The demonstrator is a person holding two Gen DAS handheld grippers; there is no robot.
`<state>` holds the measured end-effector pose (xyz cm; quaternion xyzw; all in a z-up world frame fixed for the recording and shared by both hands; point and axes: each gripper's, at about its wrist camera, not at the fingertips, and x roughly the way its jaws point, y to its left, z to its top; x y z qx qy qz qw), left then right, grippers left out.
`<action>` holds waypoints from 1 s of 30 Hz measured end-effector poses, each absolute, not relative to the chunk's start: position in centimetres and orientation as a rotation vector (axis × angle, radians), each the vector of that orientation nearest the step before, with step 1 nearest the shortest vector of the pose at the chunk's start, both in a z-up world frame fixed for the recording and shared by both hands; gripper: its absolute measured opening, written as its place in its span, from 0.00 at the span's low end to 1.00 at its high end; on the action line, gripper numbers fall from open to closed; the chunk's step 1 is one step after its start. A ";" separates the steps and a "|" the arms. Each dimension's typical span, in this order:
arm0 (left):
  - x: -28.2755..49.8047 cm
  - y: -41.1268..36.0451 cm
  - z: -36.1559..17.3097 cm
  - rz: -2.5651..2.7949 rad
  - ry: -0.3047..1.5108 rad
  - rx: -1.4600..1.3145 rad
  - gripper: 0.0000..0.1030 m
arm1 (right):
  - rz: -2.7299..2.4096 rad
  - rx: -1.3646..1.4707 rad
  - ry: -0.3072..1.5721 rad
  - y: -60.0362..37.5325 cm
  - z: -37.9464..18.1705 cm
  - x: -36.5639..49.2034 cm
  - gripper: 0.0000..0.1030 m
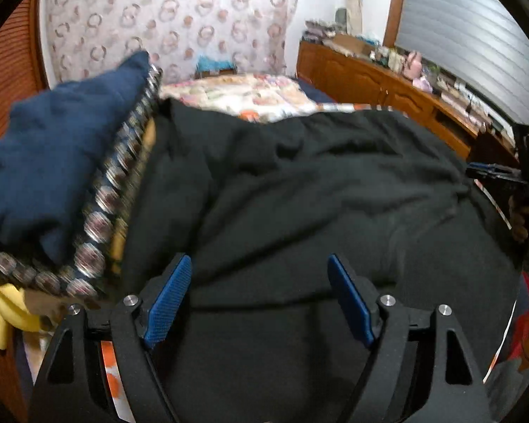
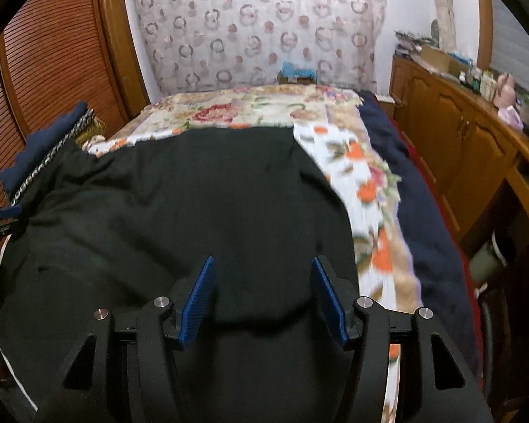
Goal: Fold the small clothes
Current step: 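Fold the lifted hem over toward the collar with both tools, then open them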
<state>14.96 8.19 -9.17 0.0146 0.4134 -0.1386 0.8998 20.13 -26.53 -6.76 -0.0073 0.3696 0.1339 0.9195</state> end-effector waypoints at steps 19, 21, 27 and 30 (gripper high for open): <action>14.8 6.2 -11.3 -0.276 0.914 0.132 0.91 | 0.265 -0.024 0.800 -26.4 -6.3 22.0 0.57; 14.8 6.2 -11.3 -0.276 0.914 0.131 0.91 | 0.256 -0.028 0.801 -26.2 -6.6 22.6 0.57; 14.8 6.2 -11.3 -0.275 0.913 0.135 0.91 | 0.226 -0.070 0.793 -25.4 -7.6 23.0 0.57; 14.8 6.2 -11.4 -0.275 0.914 0.135 0.91 | 0.215 -0.090 0.789 -25.1 -8.0 22.6 0.57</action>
